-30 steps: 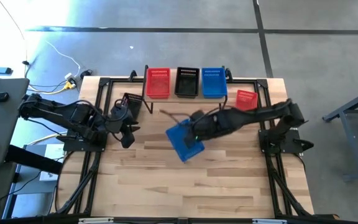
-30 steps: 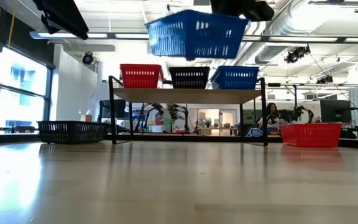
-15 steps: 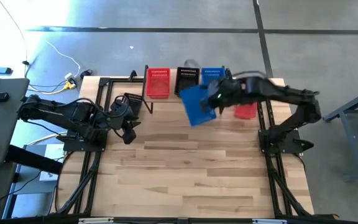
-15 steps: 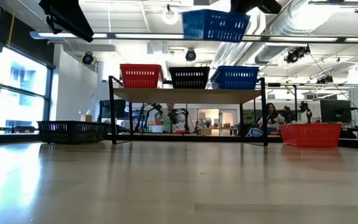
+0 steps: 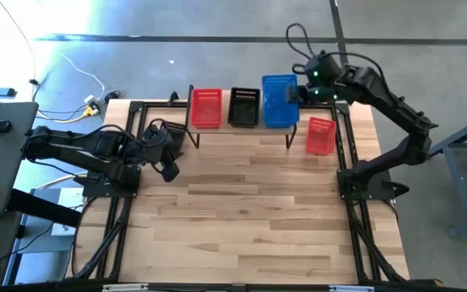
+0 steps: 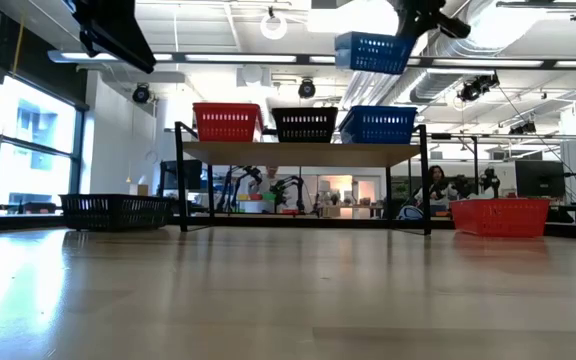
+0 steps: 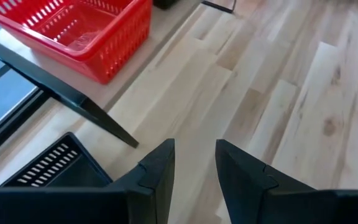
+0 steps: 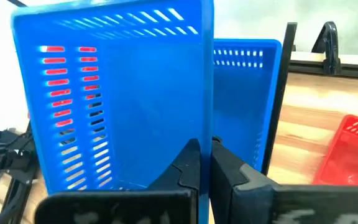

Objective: Stack baskets on shelf by color
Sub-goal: Stack the blue bin on top of the stacked blue bins on the shelf

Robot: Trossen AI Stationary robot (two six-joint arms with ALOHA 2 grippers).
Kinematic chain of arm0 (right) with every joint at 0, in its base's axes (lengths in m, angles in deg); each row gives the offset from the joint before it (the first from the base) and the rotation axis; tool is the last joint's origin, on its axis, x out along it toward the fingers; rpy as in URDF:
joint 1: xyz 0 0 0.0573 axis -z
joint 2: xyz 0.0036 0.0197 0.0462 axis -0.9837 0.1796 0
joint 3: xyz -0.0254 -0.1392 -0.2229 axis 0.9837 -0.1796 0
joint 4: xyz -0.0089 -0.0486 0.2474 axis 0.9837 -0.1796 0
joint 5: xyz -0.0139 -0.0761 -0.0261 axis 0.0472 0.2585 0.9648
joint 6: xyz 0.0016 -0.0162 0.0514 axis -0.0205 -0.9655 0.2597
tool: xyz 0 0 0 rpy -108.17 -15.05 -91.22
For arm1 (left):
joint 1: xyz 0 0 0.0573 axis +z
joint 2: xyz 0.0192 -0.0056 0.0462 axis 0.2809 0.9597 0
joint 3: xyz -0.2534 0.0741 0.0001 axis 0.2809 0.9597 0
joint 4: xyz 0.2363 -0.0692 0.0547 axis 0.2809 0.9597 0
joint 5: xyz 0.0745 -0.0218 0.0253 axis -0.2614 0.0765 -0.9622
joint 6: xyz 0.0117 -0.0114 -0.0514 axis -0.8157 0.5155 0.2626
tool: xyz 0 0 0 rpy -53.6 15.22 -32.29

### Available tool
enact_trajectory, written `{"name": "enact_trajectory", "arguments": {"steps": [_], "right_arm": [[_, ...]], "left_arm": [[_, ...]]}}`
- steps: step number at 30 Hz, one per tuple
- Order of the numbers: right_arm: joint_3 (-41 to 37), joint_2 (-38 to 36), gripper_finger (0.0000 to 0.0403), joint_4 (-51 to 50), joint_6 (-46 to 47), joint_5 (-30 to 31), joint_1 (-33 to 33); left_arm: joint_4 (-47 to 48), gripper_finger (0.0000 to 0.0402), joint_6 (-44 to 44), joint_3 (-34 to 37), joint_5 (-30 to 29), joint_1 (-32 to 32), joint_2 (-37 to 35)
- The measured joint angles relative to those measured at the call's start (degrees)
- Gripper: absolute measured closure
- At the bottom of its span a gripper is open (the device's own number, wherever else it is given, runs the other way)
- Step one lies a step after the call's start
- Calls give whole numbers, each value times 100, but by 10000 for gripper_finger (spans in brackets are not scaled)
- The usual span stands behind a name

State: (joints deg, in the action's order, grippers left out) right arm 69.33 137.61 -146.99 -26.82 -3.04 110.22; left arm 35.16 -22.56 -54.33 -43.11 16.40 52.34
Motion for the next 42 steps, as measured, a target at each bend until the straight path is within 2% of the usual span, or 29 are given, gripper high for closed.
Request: {"name": "enact_trajectory", "arguments": {"steps": [7,14,42], "right_arm": [[0,286,403,7,-414,-781,728],[0,580,403,-74,-634,-1052,1081],[0,1264,403,-293,-736,-1192,1257]], "left_arm": [[0,296,2,0,-11,190,0],[0,296,2,0,-11,294,0],[2,296,4,0,-19,304,0]]}}
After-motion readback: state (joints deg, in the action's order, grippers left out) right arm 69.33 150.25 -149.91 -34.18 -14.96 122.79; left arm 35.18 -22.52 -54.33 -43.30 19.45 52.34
